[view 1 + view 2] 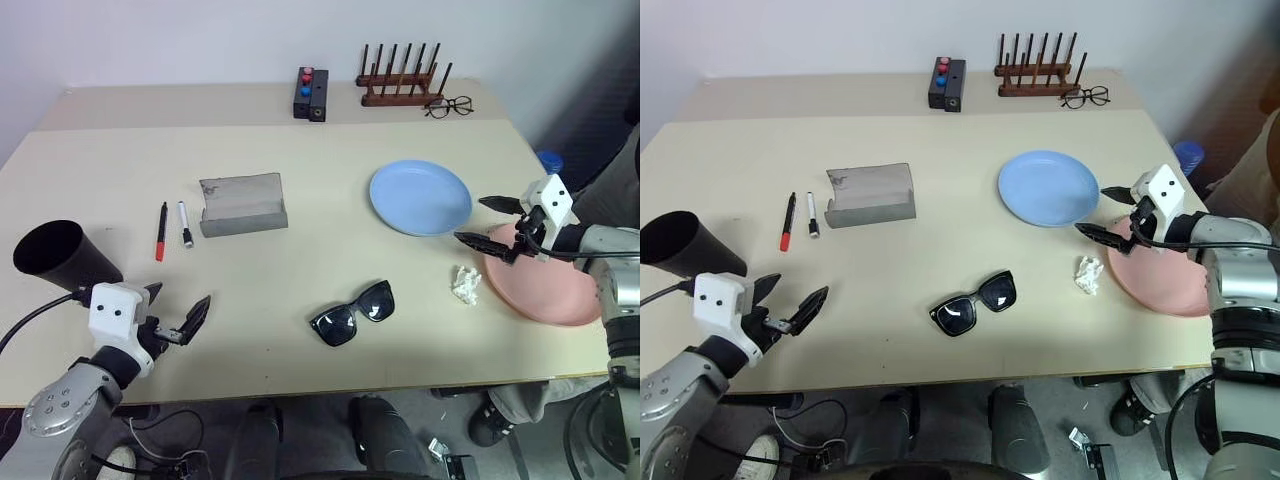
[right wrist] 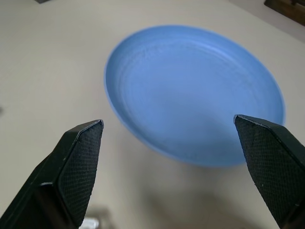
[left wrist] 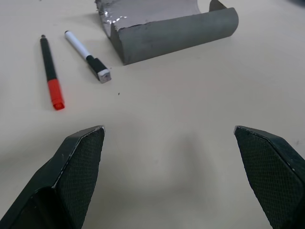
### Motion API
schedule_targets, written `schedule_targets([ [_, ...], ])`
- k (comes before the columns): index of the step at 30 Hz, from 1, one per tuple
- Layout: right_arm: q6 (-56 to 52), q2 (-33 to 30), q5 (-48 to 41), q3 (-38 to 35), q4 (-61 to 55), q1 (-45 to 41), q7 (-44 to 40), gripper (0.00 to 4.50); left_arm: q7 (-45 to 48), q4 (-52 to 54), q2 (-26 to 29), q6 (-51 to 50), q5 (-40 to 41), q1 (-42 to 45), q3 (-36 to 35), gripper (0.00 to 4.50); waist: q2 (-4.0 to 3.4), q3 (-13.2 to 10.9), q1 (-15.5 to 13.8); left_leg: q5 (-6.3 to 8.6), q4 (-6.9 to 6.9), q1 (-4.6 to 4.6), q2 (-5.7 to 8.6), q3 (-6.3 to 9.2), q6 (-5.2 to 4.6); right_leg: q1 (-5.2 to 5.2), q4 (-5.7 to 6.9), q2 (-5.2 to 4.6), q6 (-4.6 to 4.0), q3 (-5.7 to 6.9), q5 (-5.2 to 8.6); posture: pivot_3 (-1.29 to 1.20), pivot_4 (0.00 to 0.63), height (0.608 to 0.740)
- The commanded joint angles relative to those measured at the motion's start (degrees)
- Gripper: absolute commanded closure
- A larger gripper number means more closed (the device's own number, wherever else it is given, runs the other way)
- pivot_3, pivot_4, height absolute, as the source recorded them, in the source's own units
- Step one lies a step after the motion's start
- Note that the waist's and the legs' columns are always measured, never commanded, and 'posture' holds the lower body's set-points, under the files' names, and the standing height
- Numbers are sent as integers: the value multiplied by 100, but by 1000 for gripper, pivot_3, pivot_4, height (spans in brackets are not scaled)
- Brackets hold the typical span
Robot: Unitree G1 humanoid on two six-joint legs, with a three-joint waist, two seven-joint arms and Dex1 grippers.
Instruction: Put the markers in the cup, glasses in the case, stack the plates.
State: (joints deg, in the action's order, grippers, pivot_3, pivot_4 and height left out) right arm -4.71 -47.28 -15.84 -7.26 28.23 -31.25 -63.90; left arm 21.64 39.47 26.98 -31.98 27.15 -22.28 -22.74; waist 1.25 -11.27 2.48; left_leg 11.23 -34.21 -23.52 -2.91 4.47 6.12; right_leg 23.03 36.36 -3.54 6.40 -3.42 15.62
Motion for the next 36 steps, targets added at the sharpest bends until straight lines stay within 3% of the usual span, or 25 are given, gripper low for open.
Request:
schedule_targets([
  [1,83,-1,12,-54,3,-141,-14,26,0,227,5,149,-43,-14,-55,0,0,0,-6,0,-1,0,0,0,0,-1,0,0,0,0,0,0,150,740],
  [12,38,83,25,-67,-151,-105,46,26,54,231,63,109,1,26,-77,0,-1,1,4,0,-1,1,0,0,0,-2,1,0,1,0,0,0,150,740],
  [22,-386,723,-82,98,-1029,-117,460,26,-108,99,85,-88,-49,425,1,0,-3,1,7,0,-2,5,0,0,0,-4,5,1,8,0,-4,0,150,740],
  [31,-994,1083,-305,189,-2661,515,854,26,-903,-266,-137,-827,-342,1677,676,0,-5,4,-56,-1,-14,5,2,6,0,-18,4,3,19,0,-11,0,150,740],
  [36,-1307,1299,-473,352,-3522,800,1062,26,-2184,-726,-741,-1917,-704,3025,899,0,-6,5,-36,-1,-16,11,1,15,0,-24,10,10,39,1,-21,0,150,740],
])
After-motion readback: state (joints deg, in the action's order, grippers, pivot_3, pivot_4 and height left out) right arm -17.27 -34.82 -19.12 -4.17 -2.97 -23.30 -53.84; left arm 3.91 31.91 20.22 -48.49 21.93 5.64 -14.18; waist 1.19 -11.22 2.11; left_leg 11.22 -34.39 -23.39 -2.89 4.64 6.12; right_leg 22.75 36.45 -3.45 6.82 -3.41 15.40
